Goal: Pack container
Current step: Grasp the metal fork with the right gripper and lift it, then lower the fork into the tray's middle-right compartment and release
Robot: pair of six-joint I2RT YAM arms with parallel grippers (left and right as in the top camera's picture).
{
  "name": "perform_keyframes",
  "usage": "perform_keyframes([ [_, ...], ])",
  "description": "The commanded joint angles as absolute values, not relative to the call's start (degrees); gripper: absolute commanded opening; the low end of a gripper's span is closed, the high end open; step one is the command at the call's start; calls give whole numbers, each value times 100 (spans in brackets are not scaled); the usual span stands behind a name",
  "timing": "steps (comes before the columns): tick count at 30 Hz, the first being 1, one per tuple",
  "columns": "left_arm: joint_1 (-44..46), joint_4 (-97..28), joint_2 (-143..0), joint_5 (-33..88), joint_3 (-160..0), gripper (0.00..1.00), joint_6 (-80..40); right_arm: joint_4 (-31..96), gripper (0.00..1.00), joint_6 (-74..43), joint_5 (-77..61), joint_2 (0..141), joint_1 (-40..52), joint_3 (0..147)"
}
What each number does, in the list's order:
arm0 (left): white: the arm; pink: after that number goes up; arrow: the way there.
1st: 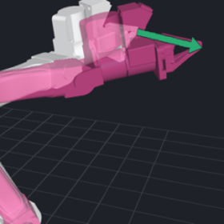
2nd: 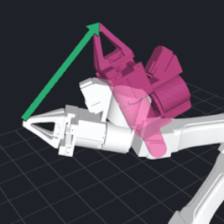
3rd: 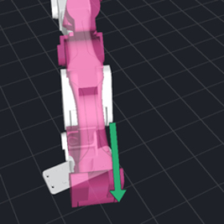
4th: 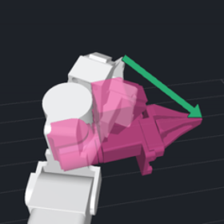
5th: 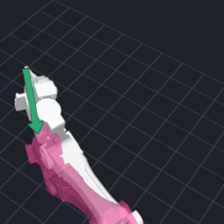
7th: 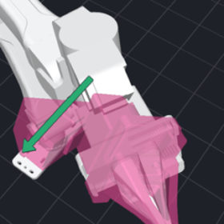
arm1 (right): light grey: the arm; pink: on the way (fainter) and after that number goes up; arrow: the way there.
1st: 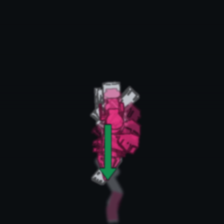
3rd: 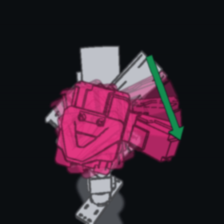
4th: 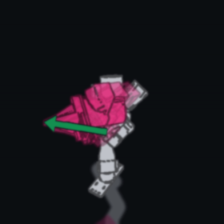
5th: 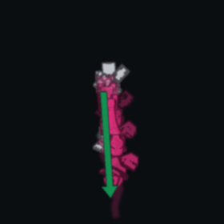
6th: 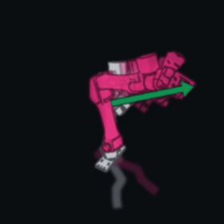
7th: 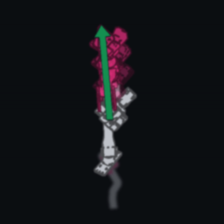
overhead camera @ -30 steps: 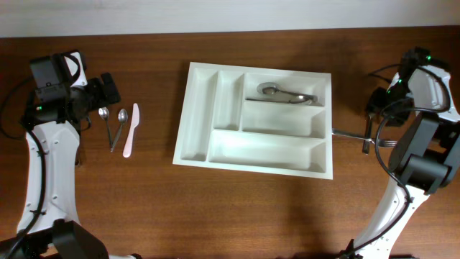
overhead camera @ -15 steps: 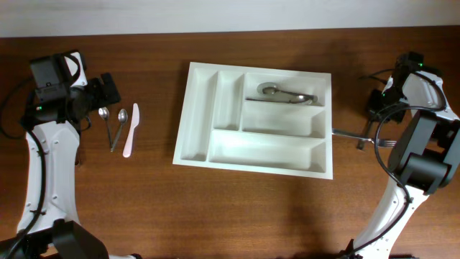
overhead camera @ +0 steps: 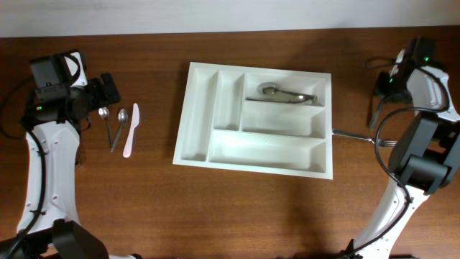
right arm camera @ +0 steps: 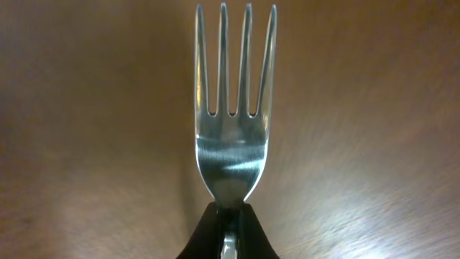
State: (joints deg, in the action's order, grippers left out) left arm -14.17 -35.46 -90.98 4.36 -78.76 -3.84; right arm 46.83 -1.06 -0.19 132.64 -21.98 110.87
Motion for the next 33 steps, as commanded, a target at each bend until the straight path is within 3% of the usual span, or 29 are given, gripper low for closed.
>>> perform_keyframes([
  [1,-1441,-3546,-9139,515,-7981,99,-294,4626,4,760,-270,13179,-2158,11970],
  [8,-1441,-3546,-9139,515,-7981,99,-294,6208,4,2248,-3094,13159,-1662,13607],
  [11,-1441,-3546,-9139,515,-7981,99,-294,6906,4,2759,-3129,13159,-1223,13788],
  [15,-1441,-3544,-9139,513,-7981,99,-294,7846,4,4366,-3081,13161,-567,13699],
  [26,-1441,-3546,-9139,515,-7981,99,-294,8753,4,7148,-1636,13286,904,13198],
  [33,-1441,-3546,-9139,515,-7981,99,-294,8219,4,7367,-1601,13358,1076,12075],
])
